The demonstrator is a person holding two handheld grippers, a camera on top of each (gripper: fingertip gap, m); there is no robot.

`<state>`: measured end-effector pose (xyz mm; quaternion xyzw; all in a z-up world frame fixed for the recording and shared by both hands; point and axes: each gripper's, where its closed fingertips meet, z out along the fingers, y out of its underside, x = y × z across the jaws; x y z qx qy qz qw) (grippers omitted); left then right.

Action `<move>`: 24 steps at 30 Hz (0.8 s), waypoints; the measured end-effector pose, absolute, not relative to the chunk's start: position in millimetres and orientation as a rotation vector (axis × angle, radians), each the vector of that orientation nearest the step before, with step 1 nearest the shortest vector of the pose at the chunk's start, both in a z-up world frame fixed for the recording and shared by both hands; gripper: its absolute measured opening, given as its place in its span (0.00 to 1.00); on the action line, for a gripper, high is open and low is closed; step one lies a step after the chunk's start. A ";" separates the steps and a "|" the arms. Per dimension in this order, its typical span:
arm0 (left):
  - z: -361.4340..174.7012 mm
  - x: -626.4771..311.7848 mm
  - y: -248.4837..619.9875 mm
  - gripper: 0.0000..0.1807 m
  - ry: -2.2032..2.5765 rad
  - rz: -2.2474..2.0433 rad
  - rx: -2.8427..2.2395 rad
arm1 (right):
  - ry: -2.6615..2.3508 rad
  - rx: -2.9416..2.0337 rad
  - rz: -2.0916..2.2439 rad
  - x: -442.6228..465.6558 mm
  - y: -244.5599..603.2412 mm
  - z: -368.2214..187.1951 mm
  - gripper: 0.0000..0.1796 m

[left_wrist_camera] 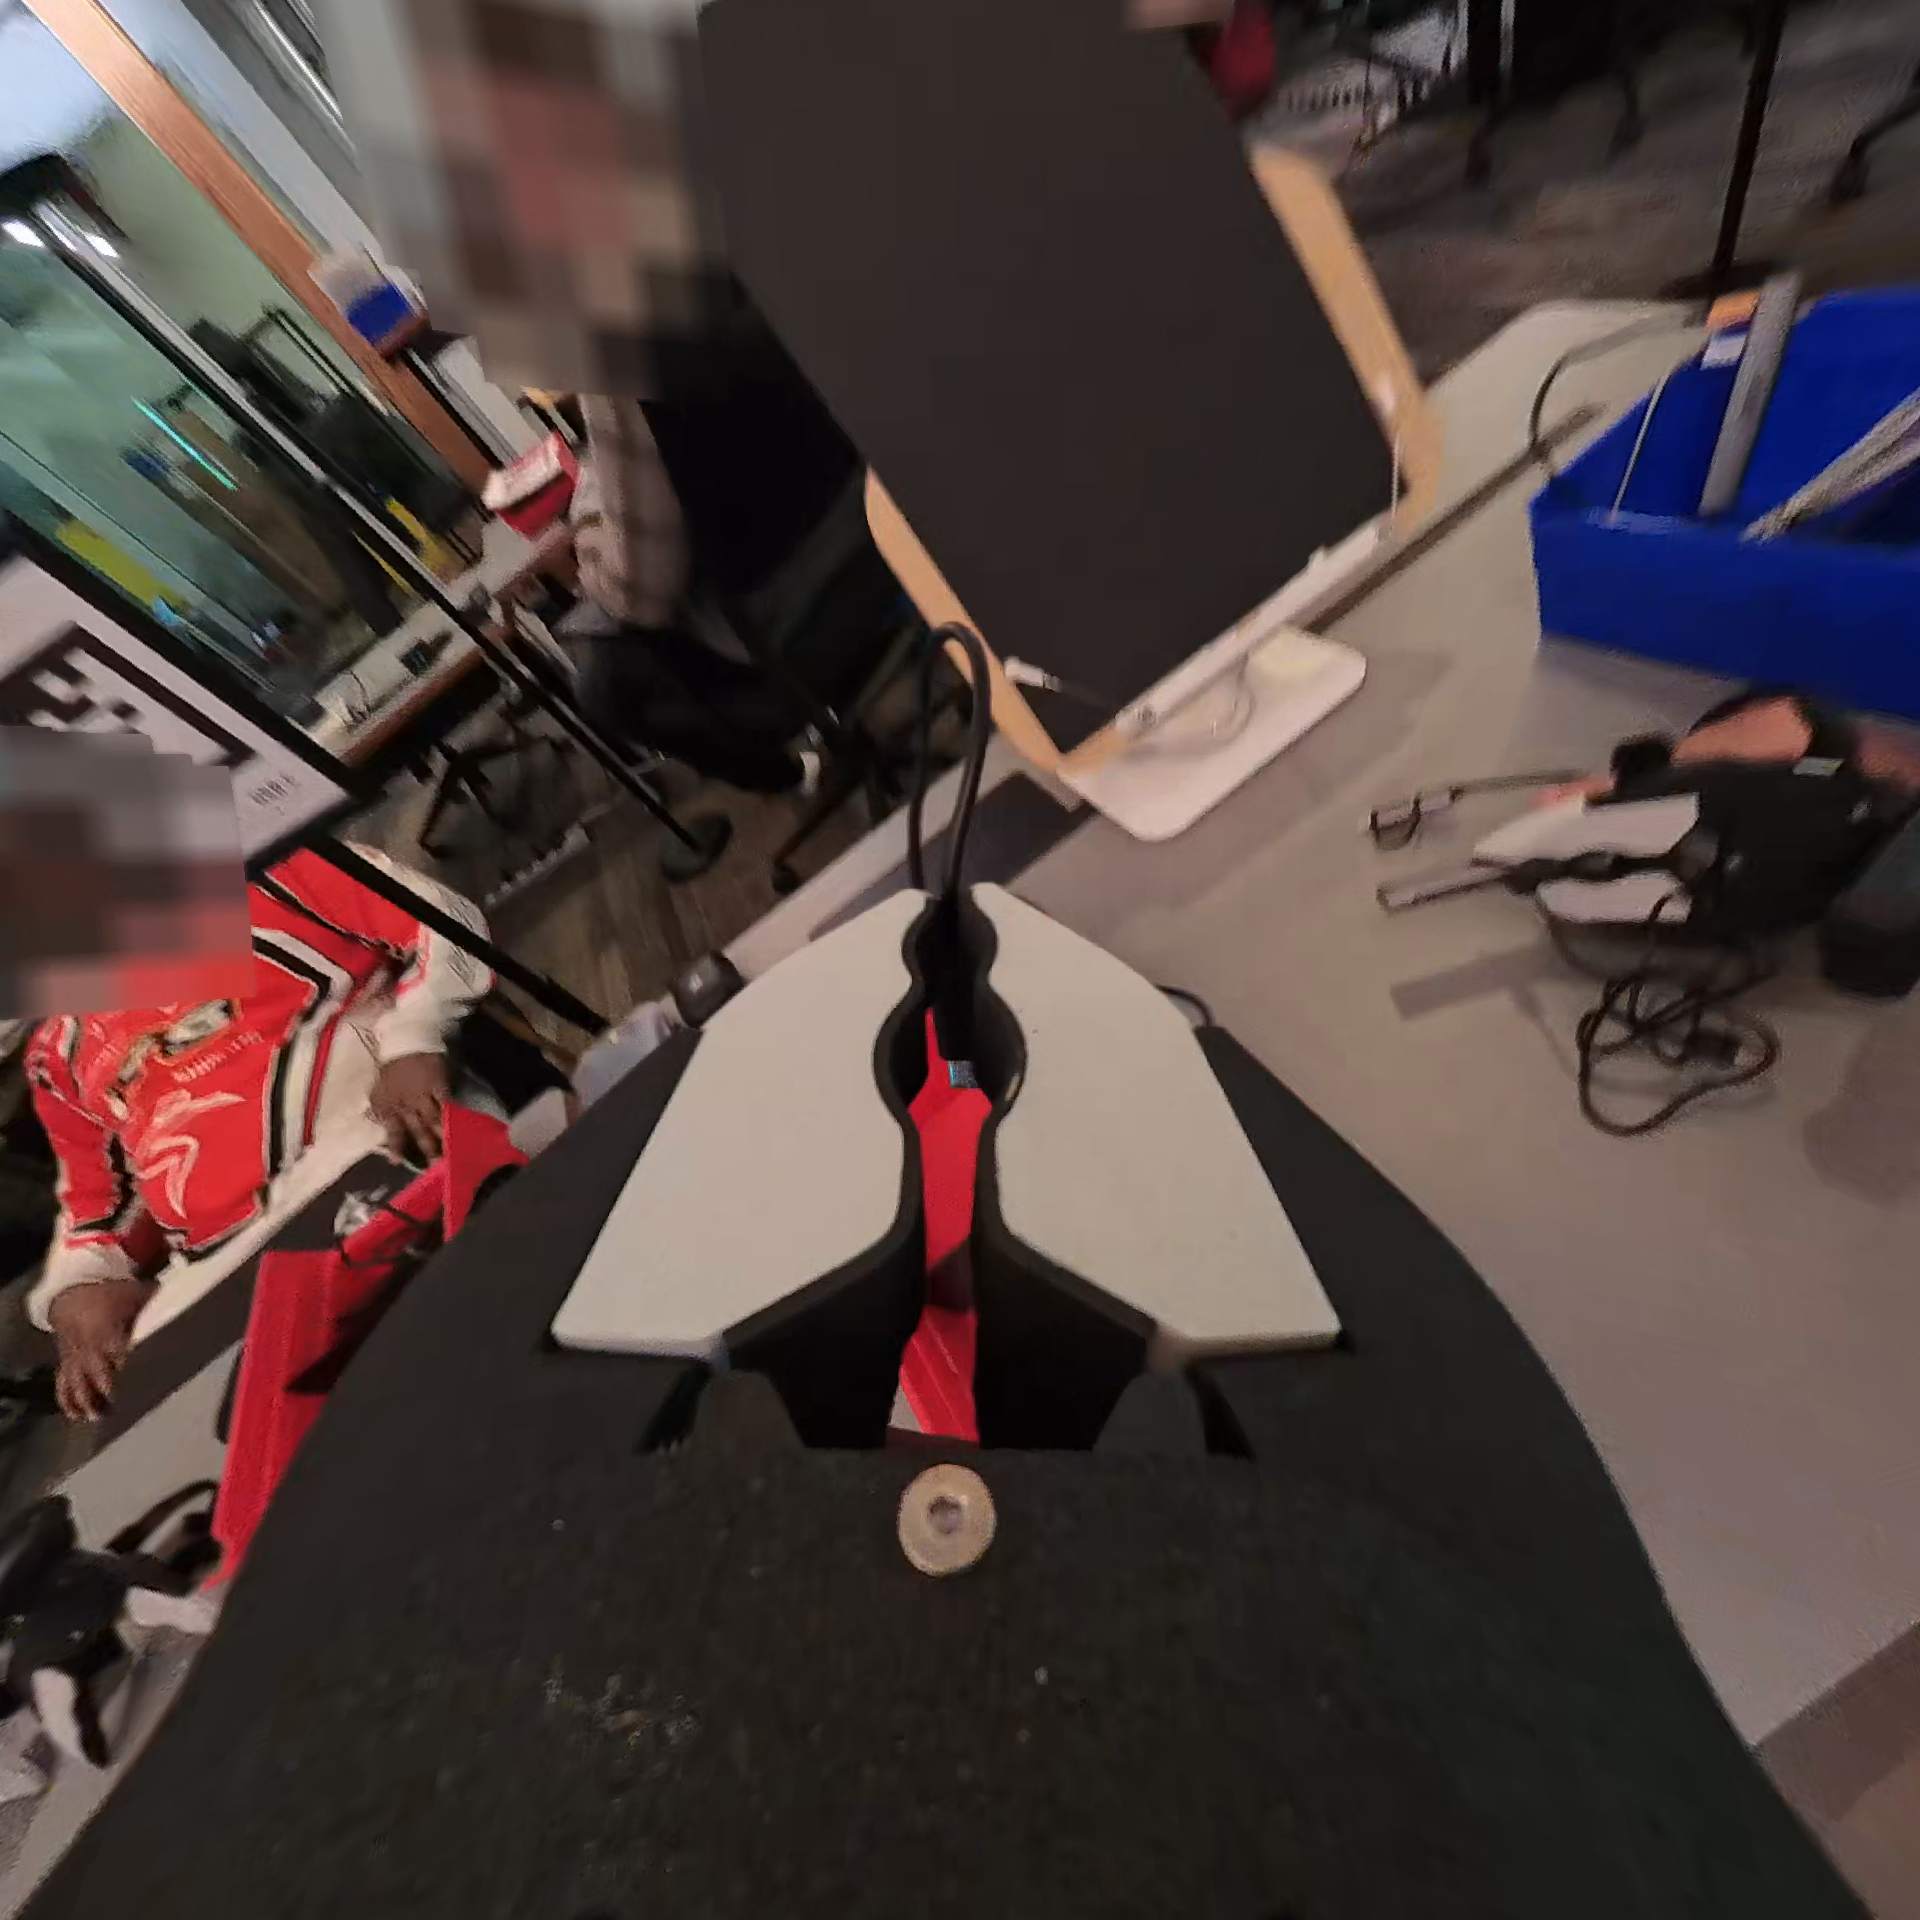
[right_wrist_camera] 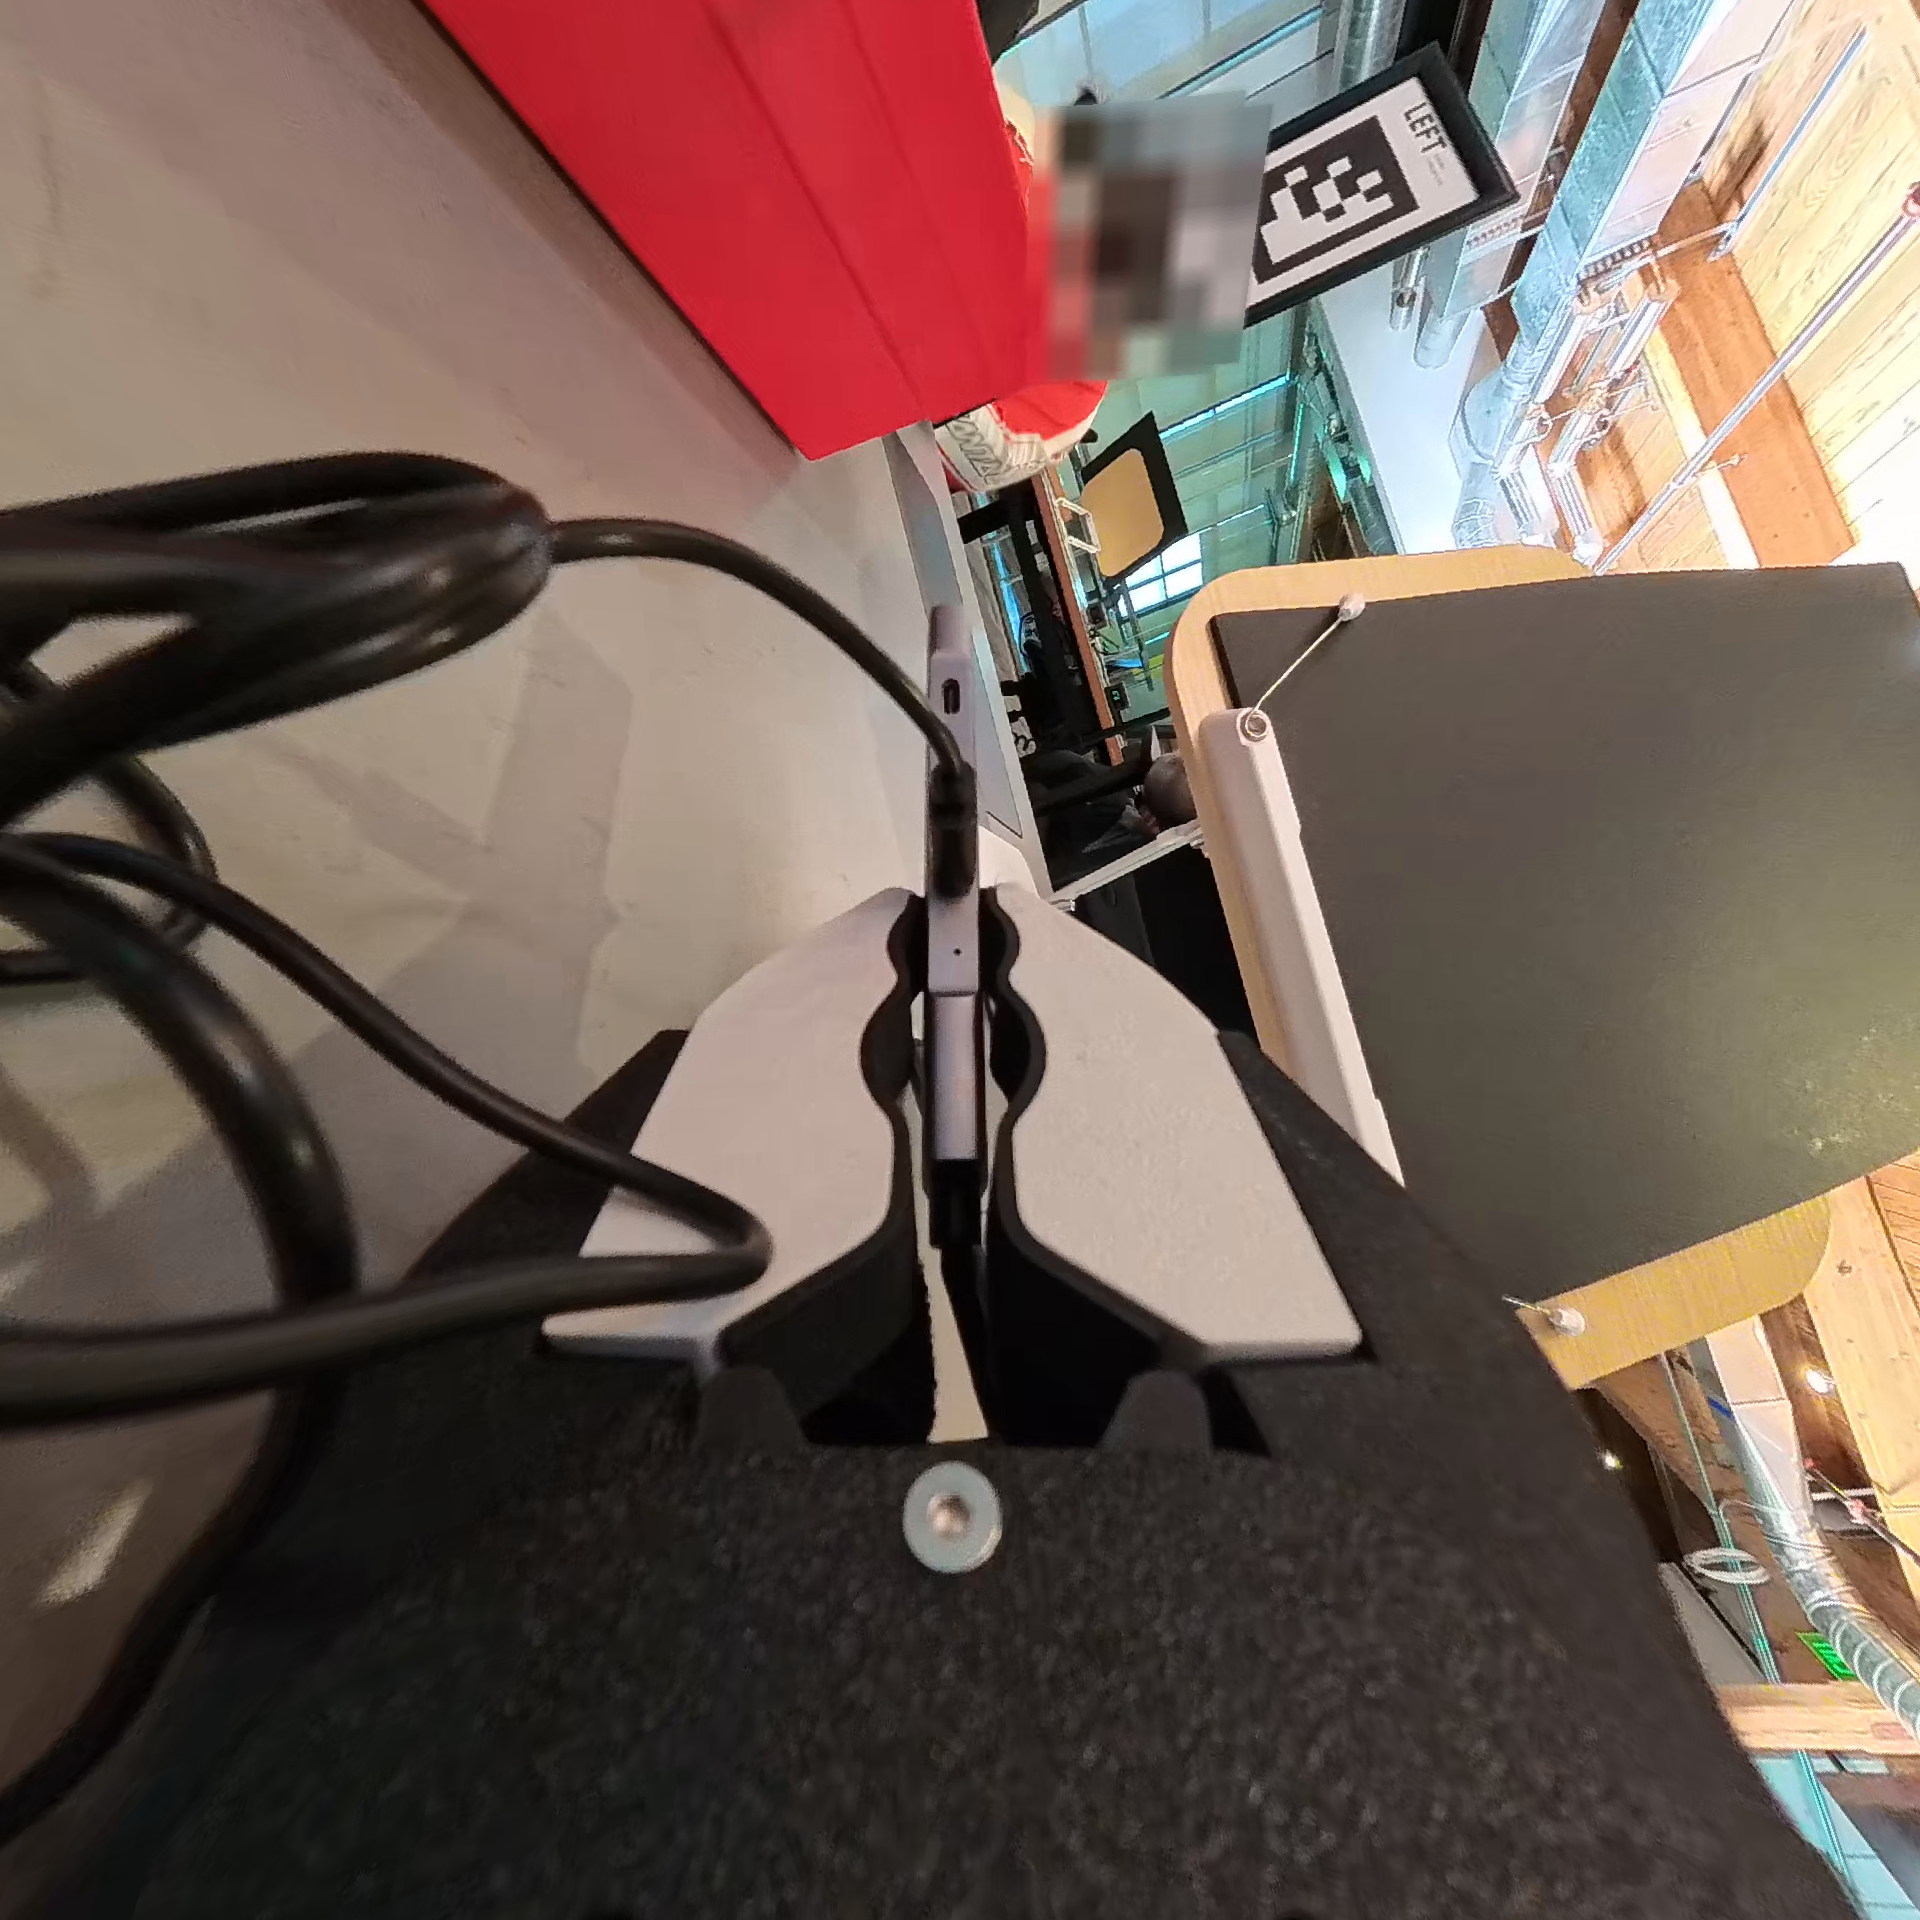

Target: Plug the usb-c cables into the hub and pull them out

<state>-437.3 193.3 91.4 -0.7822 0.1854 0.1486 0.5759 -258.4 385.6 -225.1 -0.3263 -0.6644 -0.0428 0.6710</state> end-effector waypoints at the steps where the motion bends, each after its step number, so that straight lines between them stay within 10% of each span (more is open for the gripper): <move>1: 111.3 -430.8 187.4 0.01 0.414 0.358 -1.803 | -1.494 -0.736 -0.099 -257.7 385.7 -224.8 0.05; 9: 160.3 -311.6 148.4 0.01 0.450 -0.025 -1.551 | -1.460 -0.769 -0.091 -249.9 391.0 -219.9 0.05; 24: 431.4 -320.9 119.1 0.01 0.413 0.320 -1.215 | -1.469 -0.777 -0.095 -249.8 391.7 -222.1 0.05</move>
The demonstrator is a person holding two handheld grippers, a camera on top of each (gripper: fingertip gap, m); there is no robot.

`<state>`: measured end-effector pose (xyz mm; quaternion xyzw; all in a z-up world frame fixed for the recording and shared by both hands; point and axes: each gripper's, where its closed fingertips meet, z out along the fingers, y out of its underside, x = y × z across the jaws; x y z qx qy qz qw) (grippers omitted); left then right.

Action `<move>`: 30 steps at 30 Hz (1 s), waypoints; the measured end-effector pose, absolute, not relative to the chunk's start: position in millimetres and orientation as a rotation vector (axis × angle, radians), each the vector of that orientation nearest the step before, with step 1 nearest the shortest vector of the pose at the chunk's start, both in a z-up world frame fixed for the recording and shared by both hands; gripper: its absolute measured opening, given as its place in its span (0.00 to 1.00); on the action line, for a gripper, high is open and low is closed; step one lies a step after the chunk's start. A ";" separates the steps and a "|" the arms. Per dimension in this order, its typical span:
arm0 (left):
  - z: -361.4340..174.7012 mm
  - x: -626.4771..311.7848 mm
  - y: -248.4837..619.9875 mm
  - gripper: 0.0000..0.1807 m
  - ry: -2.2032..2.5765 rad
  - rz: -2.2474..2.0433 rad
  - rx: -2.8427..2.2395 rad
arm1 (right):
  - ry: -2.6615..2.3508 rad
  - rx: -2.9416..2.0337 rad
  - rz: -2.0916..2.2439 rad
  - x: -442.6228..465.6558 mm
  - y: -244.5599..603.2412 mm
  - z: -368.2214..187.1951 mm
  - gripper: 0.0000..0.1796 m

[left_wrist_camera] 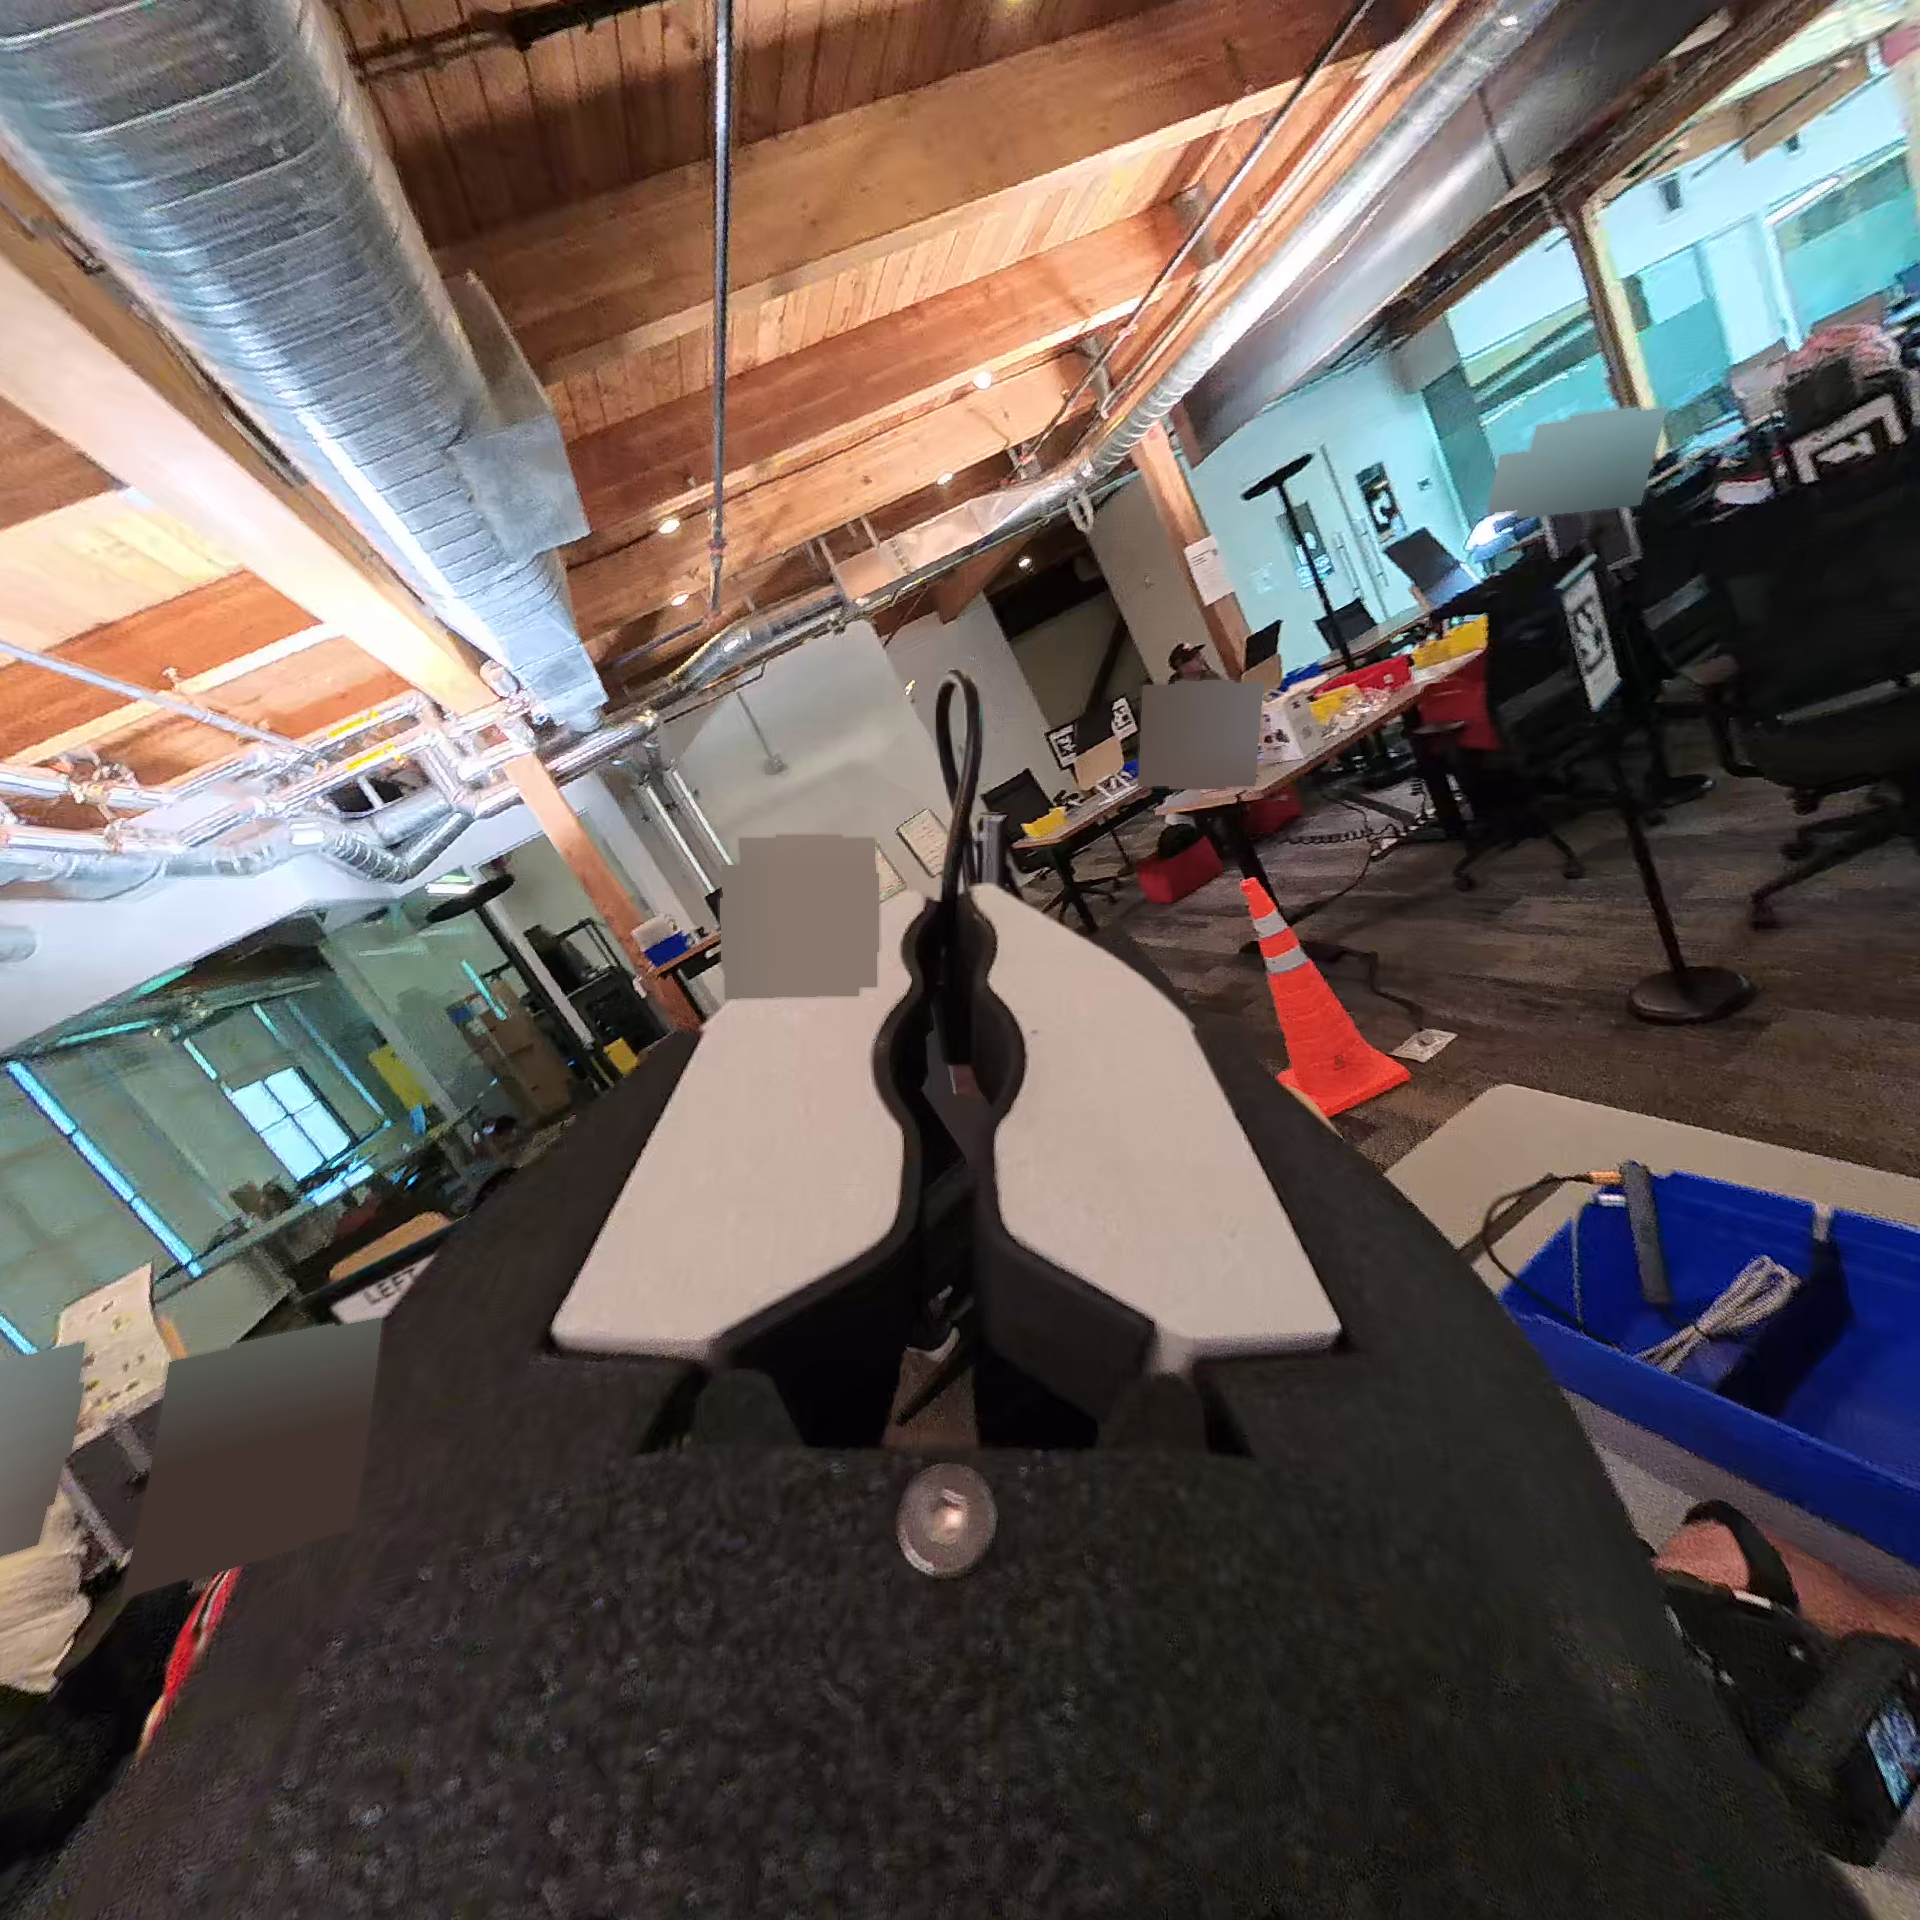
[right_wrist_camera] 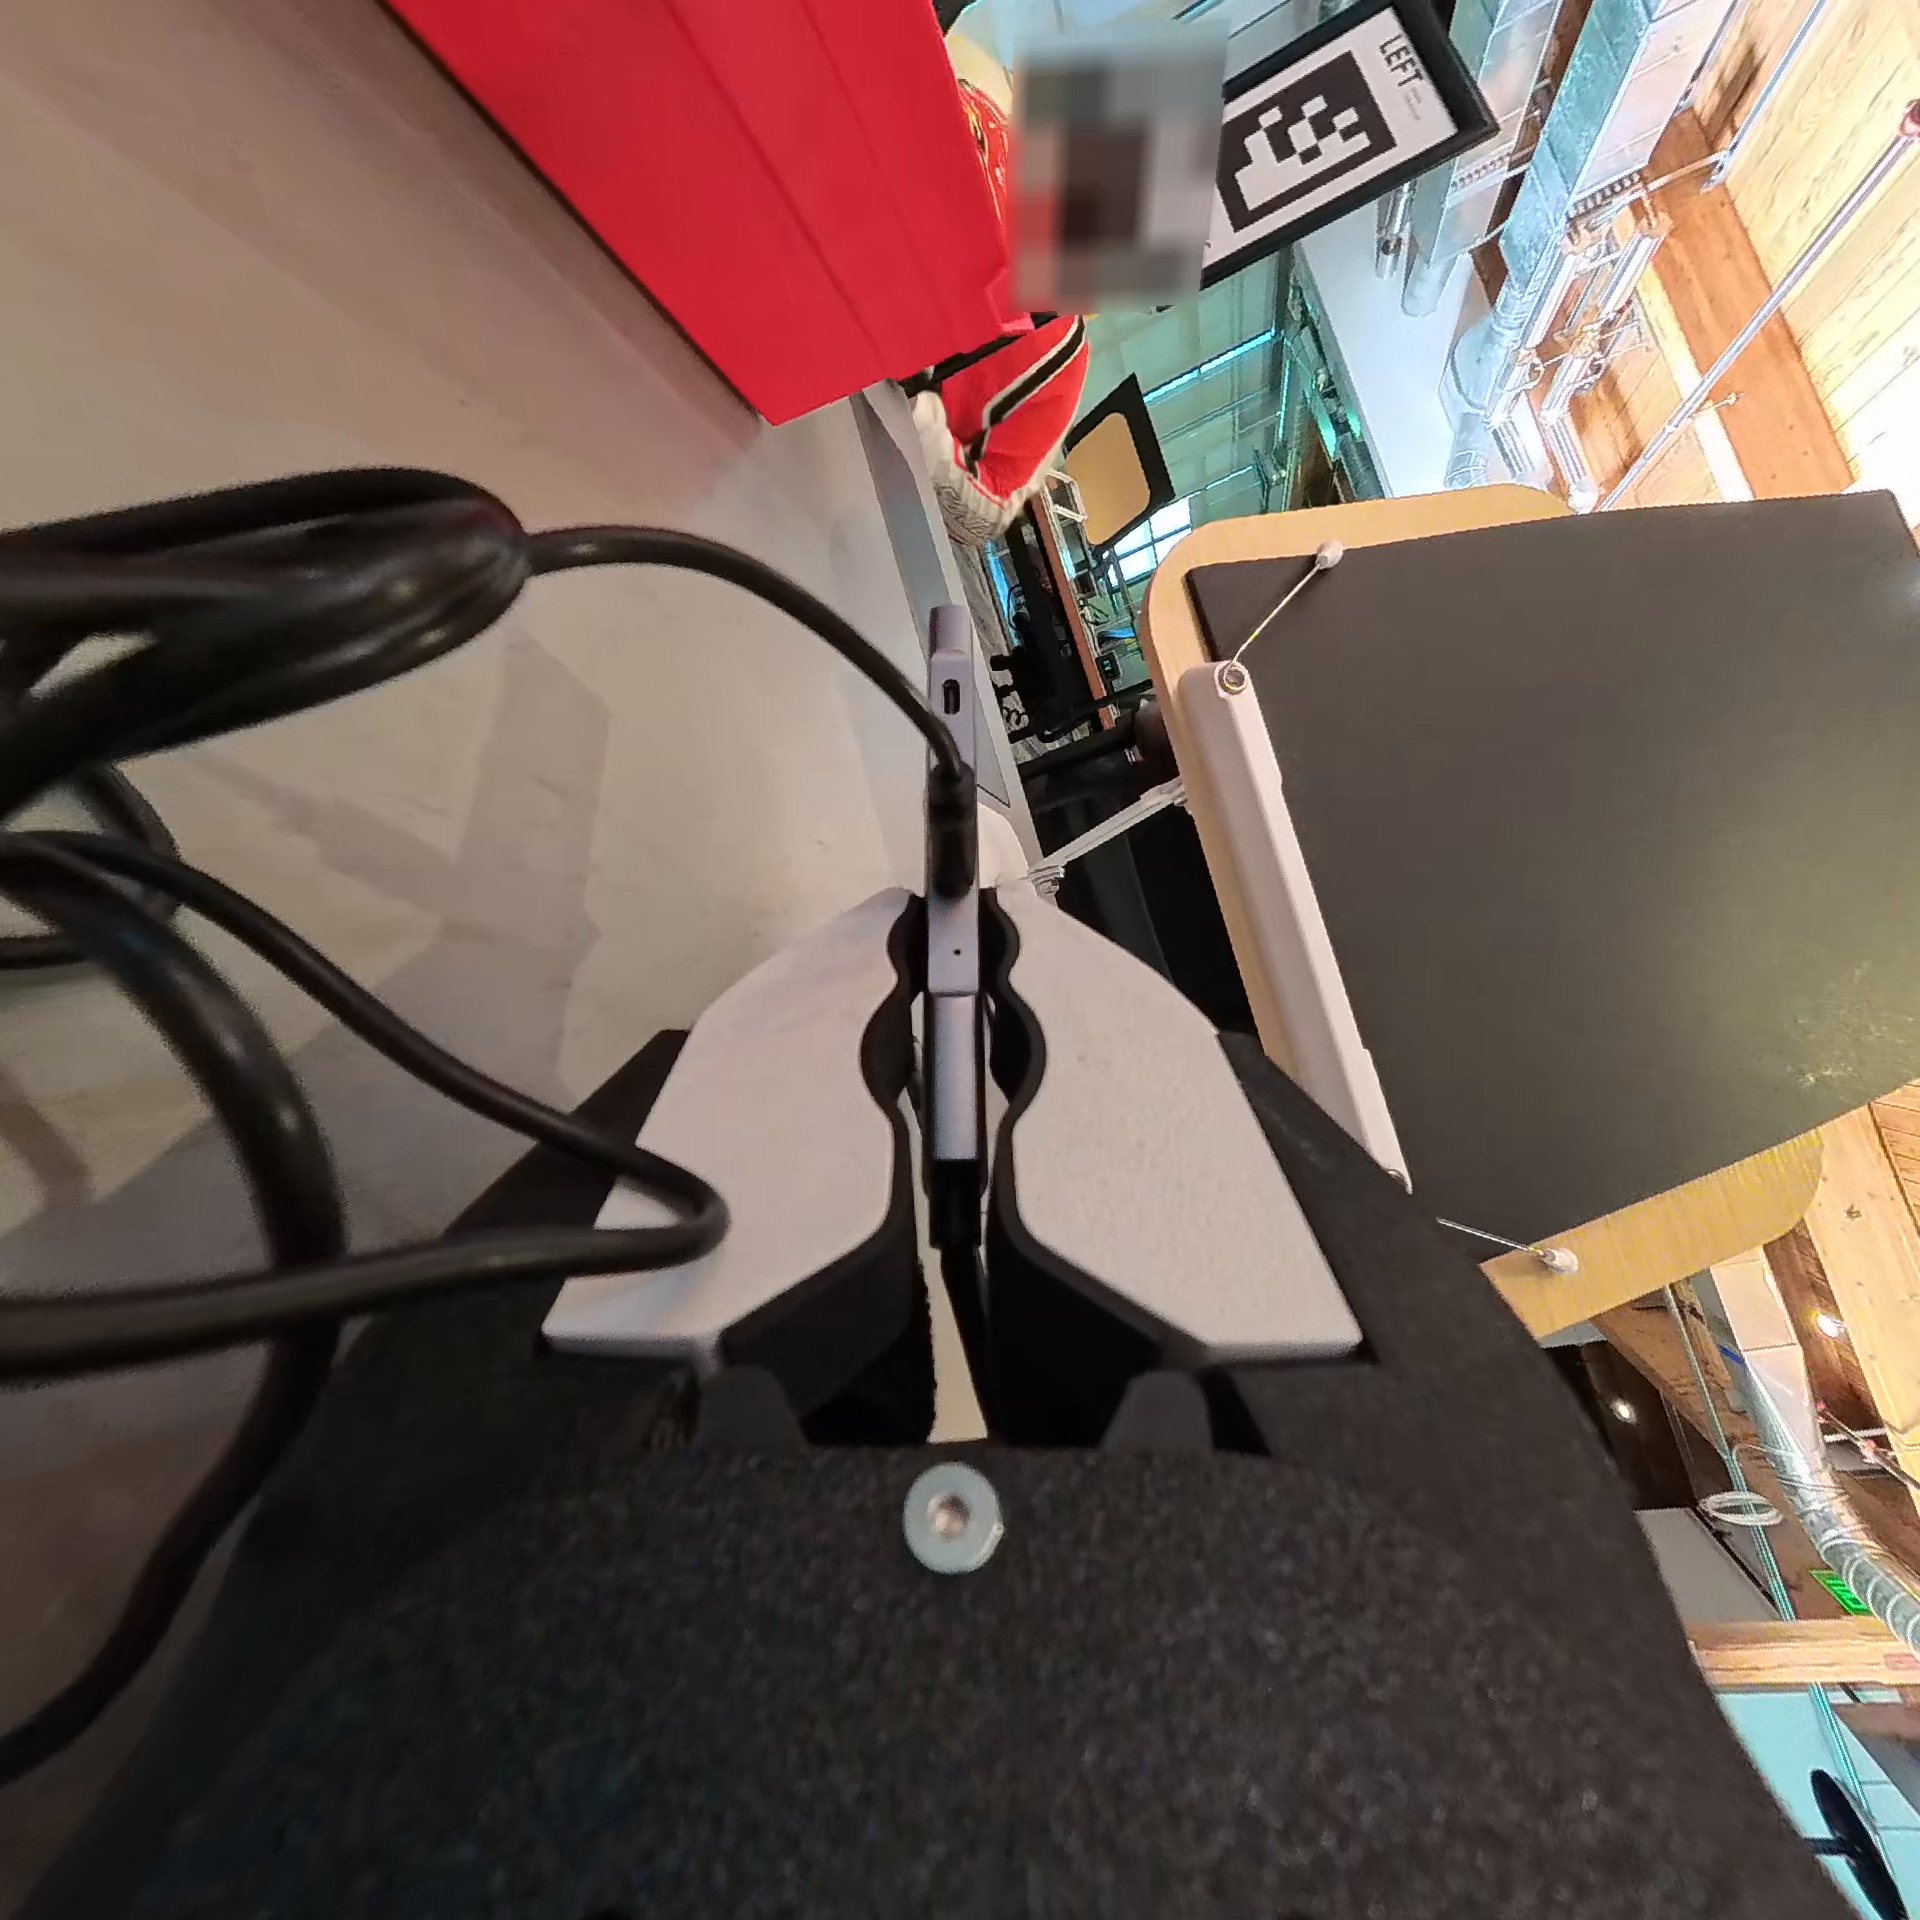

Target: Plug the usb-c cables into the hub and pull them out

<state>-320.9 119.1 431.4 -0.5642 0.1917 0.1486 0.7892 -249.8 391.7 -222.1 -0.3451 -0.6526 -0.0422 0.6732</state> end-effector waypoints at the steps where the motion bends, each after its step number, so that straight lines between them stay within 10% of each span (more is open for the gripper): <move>1: 437.1 -325.7 122.6 0.01 0.399 0.328 -1.223 | -1.469 -0.777 -0.096 -249.8 391.7 -222.2 0.05; 17: 226.2 -381.0 224.5 0.01 0.337 0.253 -1.725 | -1.479 -0.790 -0.094 -248.8 393.1 -224.5 0.05; 30: 287.6 -342.2 238.4 0.01 0.432 0.172 -1.616 | -1.490 -0.795 -0.102 -249.7 395.0 -227.1 0.05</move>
